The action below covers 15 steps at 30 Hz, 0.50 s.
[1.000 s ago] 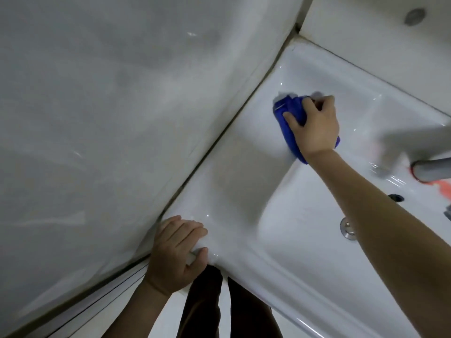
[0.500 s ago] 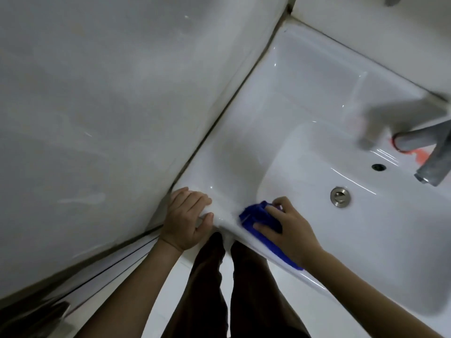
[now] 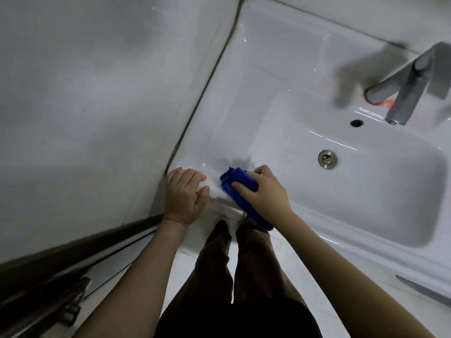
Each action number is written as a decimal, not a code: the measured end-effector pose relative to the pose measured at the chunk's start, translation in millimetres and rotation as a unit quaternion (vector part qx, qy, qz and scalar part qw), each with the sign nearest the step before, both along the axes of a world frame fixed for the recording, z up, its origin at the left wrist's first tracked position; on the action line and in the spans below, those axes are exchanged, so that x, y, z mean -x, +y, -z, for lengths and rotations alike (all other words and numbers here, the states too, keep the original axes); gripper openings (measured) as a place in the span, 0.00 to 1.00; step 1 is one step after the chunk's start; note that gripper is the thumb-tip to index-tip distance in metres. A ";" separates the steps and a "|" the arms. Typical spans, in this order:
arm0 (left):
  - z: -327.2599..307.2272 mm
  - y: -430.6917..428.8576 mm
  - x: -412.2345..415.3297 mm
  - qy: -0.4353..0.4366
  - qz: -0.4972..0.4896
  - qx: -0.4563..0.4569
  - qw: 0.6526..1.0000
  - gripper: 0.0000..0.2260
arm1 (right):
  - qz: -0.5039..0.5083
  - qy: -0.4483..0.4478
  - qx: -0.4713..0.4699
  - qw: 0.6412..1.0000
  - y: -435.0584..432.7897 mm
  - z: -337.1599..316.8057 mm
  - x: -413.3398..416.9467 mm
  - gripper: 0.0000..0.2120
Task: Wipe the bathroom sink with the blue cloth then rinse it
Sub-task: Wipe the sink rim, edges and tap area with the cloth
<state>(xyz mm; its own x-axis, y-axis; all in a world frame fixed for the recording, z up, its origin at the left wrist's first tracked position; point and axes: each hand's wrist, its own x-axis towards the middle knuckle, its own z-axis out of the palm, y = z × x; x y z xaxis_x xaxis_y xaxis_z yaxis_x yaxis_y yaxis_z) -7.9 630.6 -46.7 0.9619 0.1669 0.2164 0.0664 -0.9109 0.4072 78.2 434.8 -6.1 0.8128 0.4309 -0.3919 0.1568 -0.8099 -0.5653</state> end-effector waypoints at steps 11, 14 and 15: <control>6.4 -3.4 -0.7 -0.027 -0.021 -0.007 0.999 0.12 | 0.149 -0.048 0.107 0.982 -71.9 -3.8 20.3 0.15; 4.9 -2.6 0.8 -0.029 -0.006 -0.018 0.999 0.13 | 0.108 -0.083 0.060 0.989 13.2 3.6 20.6 0.16; 2.8 -1.9 0.8 -0.034 0.000 -0.019 0.999 0.13 | 0.103 -0.091 0.048 0.989 24.7 2.0 20.7 0.16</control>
<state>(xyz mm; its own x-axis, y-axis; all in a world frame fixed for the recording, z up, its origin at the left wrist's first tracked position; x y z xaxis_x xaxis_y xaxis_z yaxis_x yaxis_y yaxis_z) -8.7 628.6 -49.5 0.9450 0.1564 0.2872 0.0392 -0.9260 0.3754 57.5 459.6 -8.1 0.9405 0.2171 -0.2615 0.0760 -0.8843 -0.4608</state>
